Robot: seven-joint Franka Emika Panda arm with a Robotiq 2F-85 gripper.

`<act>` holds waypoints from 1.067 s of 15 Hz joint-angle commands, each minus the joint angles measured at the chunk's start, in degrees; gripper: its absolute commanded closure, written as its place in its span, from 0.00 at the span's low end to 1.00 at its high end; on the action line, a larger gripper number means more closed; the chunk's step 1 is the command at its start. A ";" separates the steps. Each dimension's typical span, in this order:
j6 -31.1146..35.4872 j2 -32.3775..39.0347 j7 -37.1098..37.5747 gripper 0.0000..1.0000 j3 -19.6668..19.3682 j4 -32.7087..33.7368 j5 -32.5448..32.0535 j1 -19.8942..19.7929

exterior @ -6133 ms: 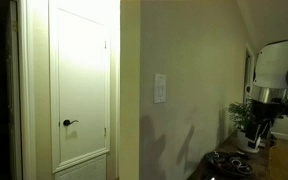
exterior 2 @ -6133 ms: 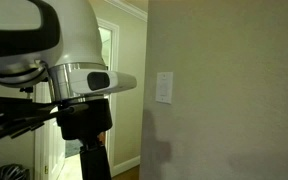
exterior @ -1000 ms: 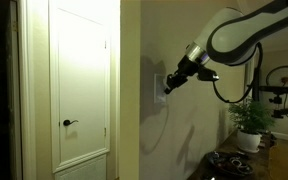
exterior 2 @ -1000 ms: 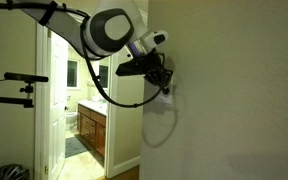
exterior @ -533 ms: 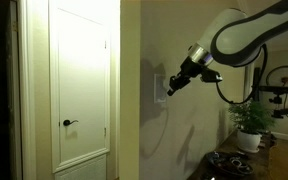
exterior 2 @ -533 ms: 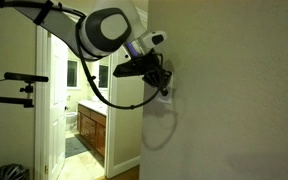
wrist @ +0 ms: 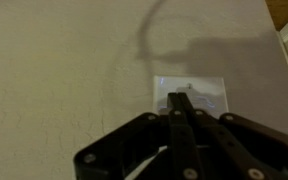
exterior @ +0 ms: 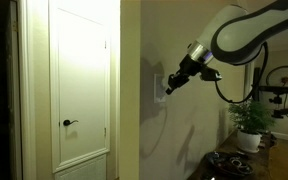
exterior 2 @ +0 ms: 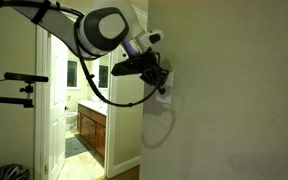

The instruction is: Turn off the light

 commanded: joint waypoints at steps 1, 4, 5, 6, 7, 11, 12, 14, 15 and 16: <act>0.46 -1.10 1.39 0.96 0.26 -0.57 -0.38 0.05; 0.68 -0.53 1.65 0.96 0.23 0.25 -0.53 -0.09; 0.77 -0.38 1.78 0.96 0.24 0.46 -0.58 -0.11; 0.75 -0.25 1.80 0.96 0.24 0.62 -0.58 -0.10; 0.70 -0.04 1.95 0.96 0.25 0.84 -0.68 -0.14; 1.08 0.76 2.28 0.96 0.20 1.30 -0.19 -0.07; 1.15 1.04 2.48 0.96 0.21 1.48 -0.19 -0.06; 1.71 1.82 2.64 0.96 0.18 2.11 -0.14 -0.05; 1.73 2.10 2.70 0.96 0.17 2.43 -0.05 -0.03; 1.82 2.34 2.90 0.96 0.16 2.73 -0.15 -0.06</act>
